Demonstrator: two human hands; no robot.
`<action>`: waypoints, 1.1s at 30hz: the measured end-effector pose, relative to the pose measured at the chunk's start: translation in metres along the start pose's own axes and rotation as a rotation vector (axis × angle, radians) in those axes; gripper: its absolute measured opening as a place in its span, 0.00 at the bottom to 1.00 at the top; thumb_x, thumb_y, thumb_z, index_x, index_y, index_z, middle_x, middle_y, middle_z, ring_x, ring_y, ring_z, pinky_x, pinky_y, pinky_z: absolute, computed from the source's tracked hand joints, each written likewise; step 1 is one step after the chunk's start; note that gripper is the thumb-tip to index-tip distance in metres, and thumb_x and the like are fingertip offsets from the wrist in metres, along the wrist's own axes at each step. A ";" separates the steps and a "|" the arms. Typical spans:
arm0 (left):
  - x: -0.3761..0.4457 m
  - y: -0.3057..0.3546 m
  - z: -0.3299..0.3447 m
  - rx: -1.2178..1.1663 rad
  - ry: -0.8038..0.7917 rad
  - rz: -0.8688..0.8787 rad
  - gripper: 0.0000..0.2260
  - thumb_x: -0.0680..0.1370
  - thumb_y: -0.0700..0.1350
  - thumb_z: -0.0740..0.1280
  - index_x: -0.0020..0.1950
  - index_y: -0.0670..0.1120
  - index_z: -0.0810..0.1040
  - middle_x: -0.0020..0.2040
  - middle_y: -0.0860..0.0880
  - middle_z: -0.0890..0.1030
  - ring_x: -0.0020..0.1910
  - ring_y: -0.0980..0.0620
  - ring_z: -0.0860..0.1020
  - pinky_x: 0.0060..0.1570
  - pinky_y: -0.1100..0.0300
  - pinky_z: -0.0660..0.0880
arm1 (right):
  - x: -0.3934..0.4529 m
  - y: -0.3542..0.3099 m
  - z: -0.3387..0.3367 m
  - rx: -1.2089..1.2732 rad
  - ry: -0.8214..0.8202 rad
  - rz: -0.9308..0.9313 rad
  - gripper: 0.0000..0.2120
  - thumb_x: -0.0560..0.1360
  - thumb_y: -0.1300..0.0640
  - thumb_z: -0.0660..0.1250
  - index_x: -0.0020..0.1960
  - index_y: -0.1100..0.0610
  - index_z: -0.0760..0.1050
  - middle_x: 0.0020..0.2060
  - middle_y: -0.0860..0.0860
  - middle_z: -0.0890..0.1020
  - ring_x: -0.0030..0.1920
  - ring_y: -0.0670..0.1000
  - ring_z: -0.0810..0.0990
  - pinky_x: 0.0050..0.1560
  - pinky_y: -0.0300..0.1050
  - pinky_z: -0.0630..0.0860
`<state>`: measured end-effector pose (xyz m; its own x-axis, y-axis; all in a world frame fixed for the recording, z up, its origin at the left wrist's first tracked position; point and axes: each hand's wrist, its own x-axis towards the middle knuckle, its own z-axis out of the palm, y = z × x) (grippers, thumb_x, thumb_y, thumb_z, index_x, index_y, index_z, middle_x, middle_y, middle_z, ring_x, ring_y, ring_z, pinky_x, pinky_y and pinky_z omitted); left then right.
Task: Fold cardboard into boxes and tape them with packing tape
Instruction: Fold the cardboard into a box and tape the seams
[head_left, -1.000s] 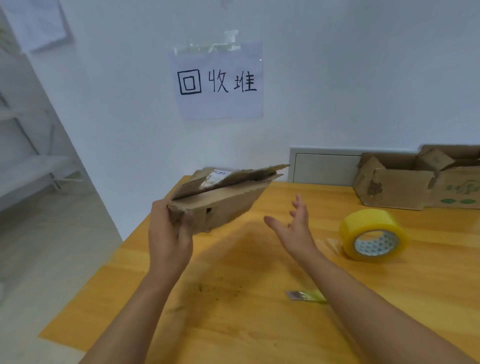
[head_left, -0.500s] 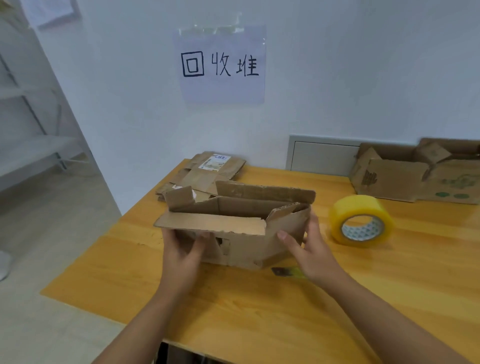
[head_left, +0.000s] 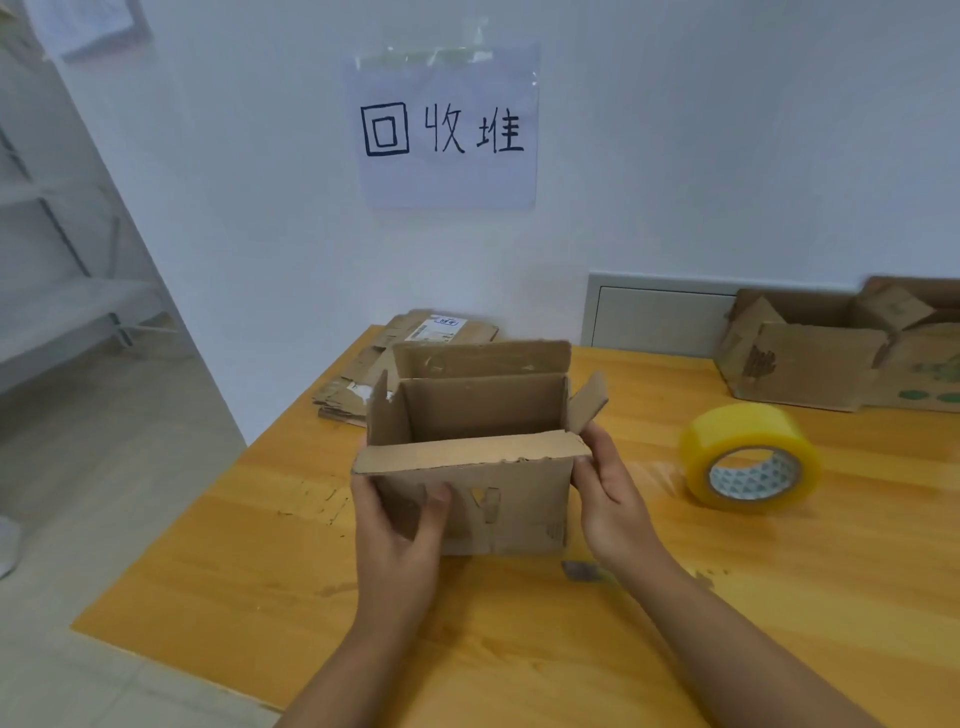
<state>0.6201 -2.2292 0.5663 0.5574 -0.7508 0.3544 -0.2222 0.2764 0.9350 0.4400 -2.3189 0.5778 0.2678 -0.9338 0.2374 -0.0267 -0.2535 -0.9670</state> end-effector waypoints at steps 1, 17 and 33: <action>0.000 -0.003 0.001 -0.004 -0.018 -0.017 0.35 0.73 0.56 0.71 0.76 0.52 0.61 0.68 0.54 0.74 0.68 0.55 0.72 0.64 0.54 0.75 | -0.001 0.003 0.000 0.006 0.021 0.021 0.16 0.85 0.55 0.53 0.69 0.41 0.66 0.59 0.36 0.79 0.58 0.34 0.76 0.52 0.30 0.73; 0.055 0.048 -0.015 -0.082 -0.417 -0.256 0.18 0.80 0.65 0.58 0.71 0.69 0.68 0.67 0.63 0.76 0.65 0.58 0.74 0.64 0.48 0.71 | 0.013 -0.031 -0.042 0.041 -0.198 0.035 0.30 0.78 0.32 0.53 0.77 0.41 0.61 0.68 0.40 0.75 0.65 0.42 0.75 0.58 0.44 0.74; 0.065 0.056 -0.017 -0.005 -0.380 -0.135 0.25 0.74 0.71 0.50 0.66 0.63 0.71 0.59 0.51 0.78 0.58 0.46 0.76 0.54 0.50 0.75 | 0.022 -0.052 -0.061 0.184 -0.124 0.109 0.23 0.81 0.61 0.54 0.73 0.45 0.67 0.64 0.55 0.75 0.58 0.56 0.80 0.57 0.52 0.79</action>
<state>0.6571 -2.2521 0.6420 0.2455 -0.9487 0.1991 -0.1630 0.1620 0.9732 0.3882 -2.3423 0.6388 0.3897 -0.9119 0.1287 0.1112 -0.0922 -0.9895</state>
